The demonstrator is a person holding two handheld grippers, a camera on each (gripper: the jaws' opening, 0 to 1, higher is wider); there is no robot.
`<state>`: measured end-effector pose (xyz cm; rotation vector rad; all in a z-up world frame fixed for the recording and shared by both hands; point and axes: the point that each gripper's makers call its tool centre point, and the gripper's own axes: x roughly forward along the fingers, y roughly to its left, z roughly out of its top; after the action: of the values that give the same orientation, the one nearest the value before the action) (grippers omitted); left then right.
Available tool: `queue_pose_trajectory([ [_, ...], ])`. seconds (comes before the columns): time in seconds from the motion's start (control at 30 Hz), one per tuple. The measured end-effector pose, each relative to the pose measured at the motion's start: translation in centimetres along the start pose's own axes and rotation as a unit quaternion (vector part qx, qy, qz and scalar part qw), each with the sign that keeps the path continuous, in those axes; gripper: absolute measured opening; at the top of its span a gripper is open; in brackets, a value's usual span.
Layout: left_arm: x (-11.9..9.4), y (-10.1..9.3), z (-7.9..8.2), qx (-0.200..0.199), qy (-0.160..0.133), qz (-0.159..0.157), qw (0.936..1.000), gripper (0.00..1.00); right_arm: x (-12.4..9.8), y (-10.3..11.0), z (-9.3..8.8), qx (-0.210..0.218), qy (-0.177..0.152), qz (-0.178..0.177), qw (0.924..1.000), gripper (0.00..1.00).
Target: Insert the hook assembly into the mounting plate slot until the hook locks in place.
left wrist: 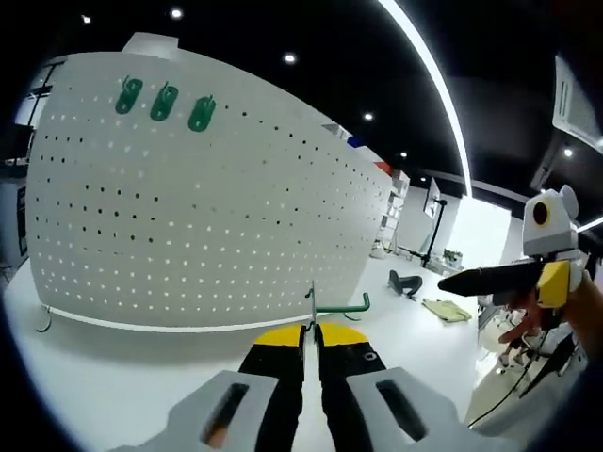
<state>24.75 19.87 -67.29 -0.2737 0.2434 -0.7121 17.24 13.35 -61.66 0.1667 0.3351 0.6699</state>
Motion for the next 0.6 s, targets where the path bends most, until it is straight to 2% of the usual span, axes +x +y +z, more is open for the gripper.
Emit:
queue_pose_trajectory([
  [0.1,-0.4,-0.6,0.4,-0.018,-0.011,-0.008,0.9997,0.04,0.0,0.3,0.2,0.002,-0.002,0.005,1.0000,0.66],
  [0.37,-1.4,-2.1,0.9,-0.031,-0.028,-0.015,0.9990,0.04,0.2,0.8,1.1,0.003,-0.012,0.004,0.9999,0.58],
  [0.5,-2.2,-3.0,1.7,-0.028,-0.042,-0.019,0.9986,0.04,0.2,0.7,1.1,0.011,-0.009,0.001,0.9999,0.51],
  [0.6,-2.6,-3.6,1.9,-0.025,-0.047,-0.022,0.9983,0.04,0.3,0.8,1.1,0.014,-0.011,0.002,0.9998,0.49],
])
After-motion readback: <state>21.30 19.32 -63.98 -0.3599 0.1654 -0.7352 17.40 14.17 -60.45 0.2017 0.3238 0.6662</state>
